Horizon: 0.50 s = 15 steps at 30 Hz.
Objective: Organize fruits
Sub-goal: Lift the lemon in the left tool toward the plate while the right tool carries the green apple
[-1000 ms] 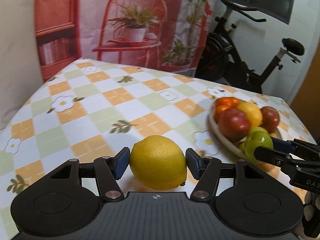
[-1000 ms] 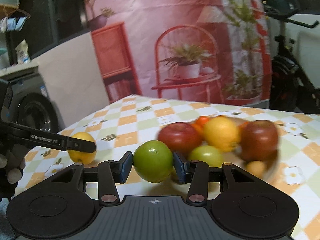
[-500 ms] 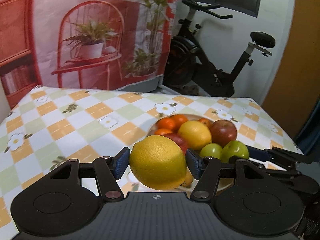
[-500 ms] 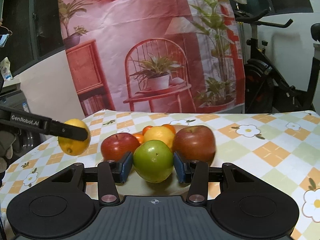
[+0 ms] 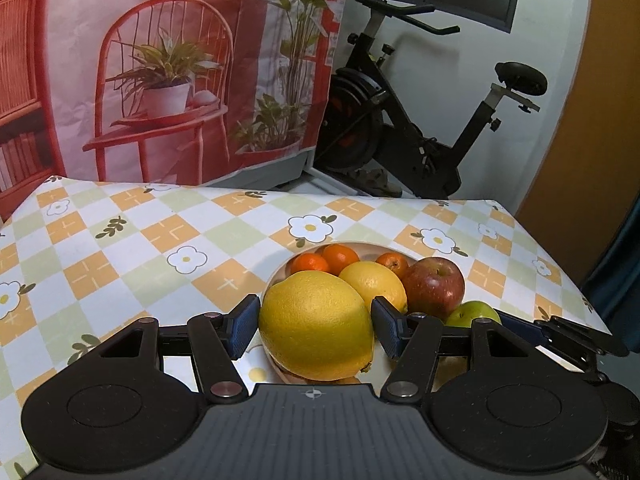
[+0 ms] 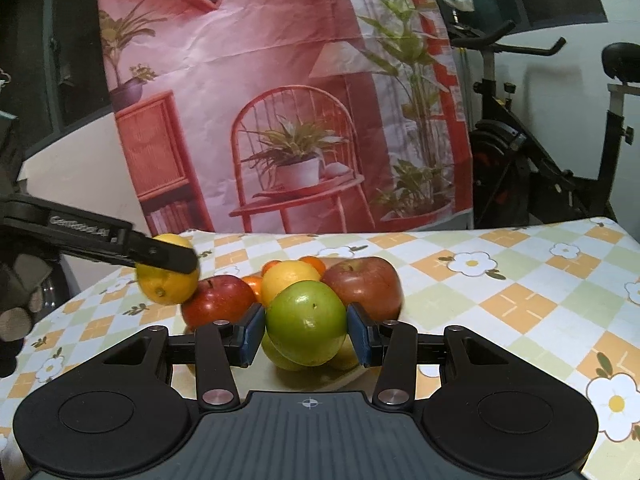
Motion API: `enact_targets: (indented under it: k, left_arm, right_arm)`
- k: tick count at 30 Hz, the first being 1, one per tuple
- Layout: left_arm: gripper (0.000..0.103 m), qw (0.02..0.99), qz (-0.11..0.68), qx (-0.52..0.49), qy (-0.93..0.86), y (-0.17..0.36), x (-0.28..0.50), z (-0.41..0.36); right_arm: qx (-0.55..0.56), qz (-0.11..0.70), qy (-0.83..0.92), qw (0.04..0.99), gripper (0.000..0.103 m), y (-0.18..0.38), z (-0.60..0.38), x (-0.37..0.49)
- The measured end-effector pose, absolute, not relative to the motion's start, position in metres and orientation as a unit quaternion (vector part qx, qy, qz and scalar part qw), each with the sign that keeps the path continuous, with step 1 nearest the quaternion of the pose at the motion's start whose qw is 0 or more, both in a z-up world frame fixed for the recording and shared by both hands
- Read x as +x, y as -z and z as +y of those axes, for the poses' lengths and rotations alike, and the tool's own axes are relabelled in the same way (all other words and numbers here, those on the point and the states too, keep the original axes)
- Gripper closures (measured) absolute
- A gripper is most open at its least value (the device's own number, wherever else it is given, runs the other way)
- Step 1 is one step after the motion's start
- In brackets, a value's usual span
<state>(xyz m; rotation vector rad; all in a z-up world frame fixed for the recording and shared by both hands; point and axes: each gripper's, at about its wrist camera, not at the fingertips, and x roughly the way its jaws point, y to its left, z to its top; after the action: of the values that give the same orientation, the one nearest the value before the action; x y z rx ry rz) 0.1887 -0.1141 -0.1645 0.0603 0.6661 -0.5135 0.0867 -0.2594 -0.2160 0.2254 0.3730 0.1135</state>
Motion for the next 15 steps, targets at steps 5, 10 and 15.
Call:
enact_targets:
  k: [5, 10, 15]
  left_arm:
    - [0.039, 0.912, 0.324, 0.027, 0.250, 0.164, 0.189, -0.113]
    - [0.039, 0.912, 0.324, 0.028, 0.250, 0.164, 0.190, -0.111]
    - [0.039, 0.913, 0.323, 0.024, 0.248, 0.163, 0.191, -0.109]
  right_arm:
    - [0.094, 0.184, -0.080, 0.975, 0.061, 0.210, -0.245, 0.088]
    - [0.083, 0.185, -0.096, 0.974, 0.061, 0.207, -0.231, 0.091]
    - [0.075, 0.184, -0.092, 0.976, 0.061, 0.204, -0.229, 0.091]
